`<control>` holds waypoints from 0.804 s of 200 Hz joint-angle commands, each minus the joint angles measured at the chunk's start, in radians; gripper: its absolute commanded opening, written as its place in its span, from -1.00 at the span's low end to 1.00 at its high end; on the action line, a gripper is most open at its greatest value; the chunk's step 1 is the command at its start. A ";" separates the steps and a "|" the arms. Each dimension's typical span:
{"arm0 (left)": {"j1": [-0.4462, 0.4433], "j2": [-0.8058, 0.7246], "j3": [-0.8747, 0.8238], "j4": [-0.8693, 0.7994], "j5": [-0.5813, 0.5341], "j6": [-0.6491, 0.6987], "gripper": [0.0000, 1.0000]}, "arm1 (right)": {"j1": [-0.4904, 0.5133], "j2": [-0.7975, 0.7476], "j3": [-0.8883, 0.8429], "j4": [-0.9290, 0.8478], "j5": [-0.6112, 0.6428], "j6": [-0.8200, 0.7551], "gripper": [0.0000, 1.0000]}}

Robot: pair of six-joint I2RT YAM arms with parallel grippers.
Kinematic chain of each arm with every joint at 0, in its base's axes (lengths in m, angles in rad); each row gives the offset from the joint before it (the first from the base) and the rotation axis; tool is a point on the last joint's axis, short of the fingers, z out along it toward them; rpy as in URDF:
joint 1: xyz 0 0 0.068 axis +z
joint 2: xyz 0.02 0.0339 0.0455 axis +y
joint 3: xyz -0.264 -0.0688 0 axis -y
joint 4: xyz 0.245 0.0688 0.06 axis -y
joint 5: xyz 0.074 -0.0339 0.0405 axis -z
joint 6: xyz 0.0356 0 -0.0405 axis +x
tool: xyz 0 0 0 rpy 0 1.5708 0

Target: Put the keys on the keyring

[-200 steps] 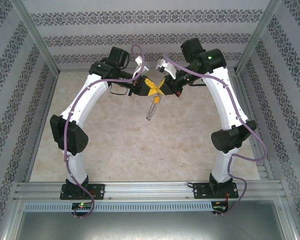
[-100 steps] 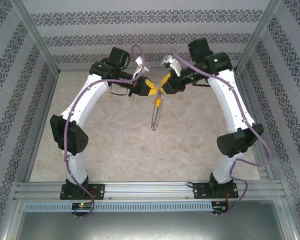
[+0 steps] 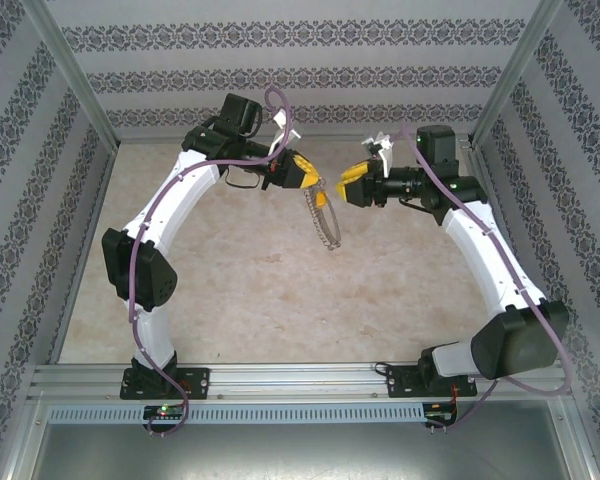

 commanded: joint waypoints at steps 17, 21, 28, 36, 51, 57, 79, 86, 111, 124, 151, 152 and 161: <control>-0.009 -0.052 0.000 0.093 0.056 -0.054 -1.00 | 0.021 0.005 -0.053 0.156 -0.088 0.064 -0.09; -0.009 -0.054 0.000 0.094 0.056 -0.056 -1.00 | 0.022 0.008 -0.054 0.157 -0.092 0.064 -0.09; -0.009 -0.055 0.000 0.097 0.053 -0.059 -1.00 | 0.025 0.012 -0.055 0.157 -0.100 0.064 -0.10; -0.009 -0.056 0.000 0.100 0.051 -0.061 -1.00 | 0.032 0.017 -0.055 0.156 -0.106 0.064 -0.10; -0.009 -0.060 -0.003 0.116 0.049 -0.073 -1.00 | 0.049 0.020 -0.055 0.152 -0.116 0.055 -0.10; -0.008 -0.062 -0.005 0.122 0.049 -0.078 -1.00 | 0.056 0.023 -0.051 0.147 -0.120 0.052 -0.10; -0.009 -0.063 -0.006 0.144 0.050 -0.093 -1.00 | 0.082 0.040 -0.035 0.127 -0.124 0.038 -0.10; -0.011 -0.063 -0.006 0.148 0.051 -0.097 -1.00 | 0.089 0.046 -0.033 0.128 -0.121 0.038 -0.13; -0.011 -0.064 -0.008 0.160 0.051 -0.108 -1.00 | 0.105 0.065 -0.019 0.130 -0.123 0.040 -0.41; -0.012 -0.066 -0.011 0.166 0.051 -0.111 -1.00 | 0.110 0.072 -0.014 0.133 -0.122 0.042 -0.52; -0.015 -0.070 -0.021 0.180 0.052 -0.119 -1.00 | 0.117 0.081 0.001 0.142 -0.118 0.047 -0.67; -0.015 -0.070 -0.022 0.181 0.051 -0.119 -1.00 | 0.118 0.082 0.001 0.142 -0.118 0.048 -0.67; -0.015 -0.070 -0.024 0.183 0.052 -0.119 -1.00 | 0.119 0.086 0.006 0.145 -0.119 0.050 -0.68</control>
